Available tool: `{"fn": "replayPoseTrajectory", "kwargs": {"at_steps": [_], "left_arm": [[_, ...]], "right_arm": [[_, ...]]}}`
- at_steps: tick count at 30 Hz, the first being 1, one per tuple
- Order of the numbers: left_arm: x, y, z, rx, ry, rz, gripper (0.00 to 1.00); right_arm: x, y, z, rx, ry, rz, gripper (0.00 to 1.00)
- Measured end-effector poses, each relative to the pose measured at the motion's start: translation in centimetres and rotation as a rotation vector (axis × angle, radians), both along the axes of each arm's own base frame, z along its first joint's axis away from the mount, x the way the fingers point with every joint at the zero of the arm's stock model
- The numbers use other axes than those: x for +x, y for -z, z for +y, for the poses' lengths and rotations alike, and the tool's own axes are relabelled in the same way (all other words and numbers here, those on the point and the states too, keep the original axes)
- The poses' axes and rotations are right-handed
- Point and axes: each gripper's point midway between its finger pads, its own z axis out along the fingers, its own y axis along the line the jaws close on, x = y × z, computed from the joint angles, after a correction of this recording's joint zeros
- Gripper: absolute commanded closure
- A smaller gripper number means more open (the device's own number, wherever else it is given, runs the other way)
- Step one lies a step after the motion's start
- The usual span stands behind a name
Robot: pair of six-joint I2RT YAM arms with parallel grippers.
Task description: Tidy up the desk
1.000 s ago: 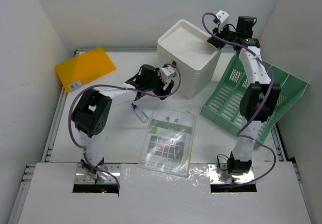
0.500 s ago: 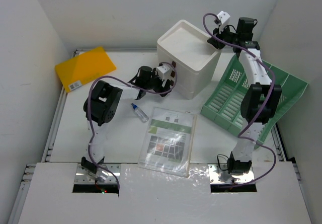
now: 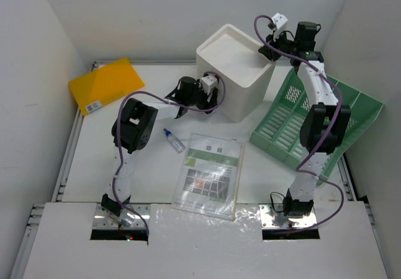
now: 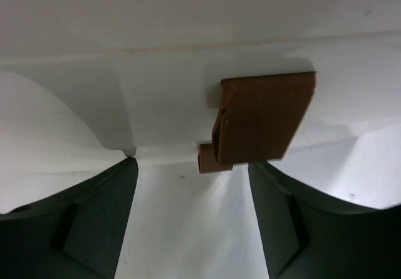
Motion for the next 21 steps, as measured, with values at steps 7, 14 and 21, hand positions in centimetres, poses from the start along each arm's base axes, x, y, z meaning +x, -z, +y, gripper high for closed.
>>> {"fn": "replayPoseTrajectory", "kwargs": {"at_steps": [7,14,21], "left_arm": [[1.2,0.0,-0.3,0.001,-0.015,0.002,0.40],[1.0,-0.1,-0.5,-0.008,0.001,0.008,0.68],[0.8,-0.1,-0.9,-0.026,0.016,0.042,1.00]], "right_arm": [[0.4,0.1,-0.4,0.008,0.028,-0.002,1.00],[0.4,0.0,-0.4,0.009,0.027,-0.007,1.00],[0.4,0.0,-0.6,0.013,0.033,-0.009,1.00]]}}
